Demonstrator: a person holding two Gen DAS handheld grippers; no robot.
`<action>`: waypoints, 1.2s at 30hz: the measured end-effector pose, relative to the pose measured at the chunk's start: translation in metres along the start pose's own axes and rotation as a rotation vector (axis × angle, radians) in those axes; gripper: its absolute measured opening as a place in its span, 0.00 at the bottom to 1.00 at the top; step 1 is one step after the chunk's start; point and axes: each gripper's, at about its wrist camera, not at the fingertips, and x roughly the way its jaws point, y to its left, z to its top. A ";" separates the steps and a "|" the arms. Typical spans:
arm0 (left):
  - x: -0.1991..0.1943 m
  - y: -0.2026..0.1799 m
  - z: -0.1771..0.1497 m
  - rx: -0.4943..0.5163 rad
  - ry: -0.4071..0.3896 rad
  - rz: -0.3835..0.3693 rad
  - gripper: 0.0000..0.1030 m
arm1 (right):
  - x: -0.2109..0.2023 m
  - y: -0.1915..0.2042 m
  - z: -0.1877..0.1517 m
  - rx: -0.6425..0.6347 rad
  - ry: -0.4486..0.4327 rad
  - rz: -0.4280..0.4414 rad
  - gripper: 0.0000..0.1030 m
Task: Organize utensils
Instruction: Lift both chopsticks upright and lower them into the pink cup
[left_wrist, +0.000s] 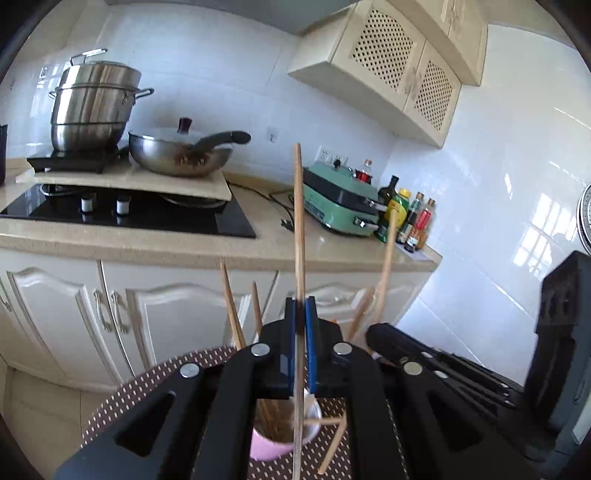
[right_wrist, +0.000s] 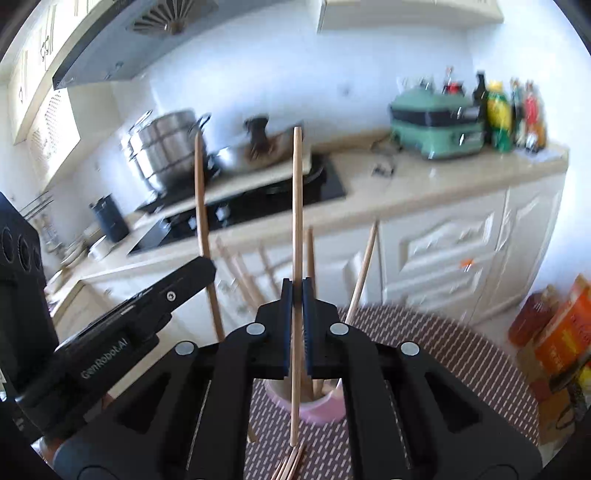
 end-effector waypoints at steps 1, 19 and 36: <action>0.004 0.001 0.003 0.000 -0.010 0.007 0.05 | 0.001 0.001 0.002 -0.004 -0.019 -0.006 0.05; 0.026 0.005 0.003 -0.015 -0.083 0.009 0.05 | 0.017 -0.007 0.008 -0.022 -0.077 0.011 0.05; 0.037 0.003 -0.015 -0.010 -0.050 0.024 0.05 | 0.012 -0.006 0.000 -0.057 -0.081 0.028 0.05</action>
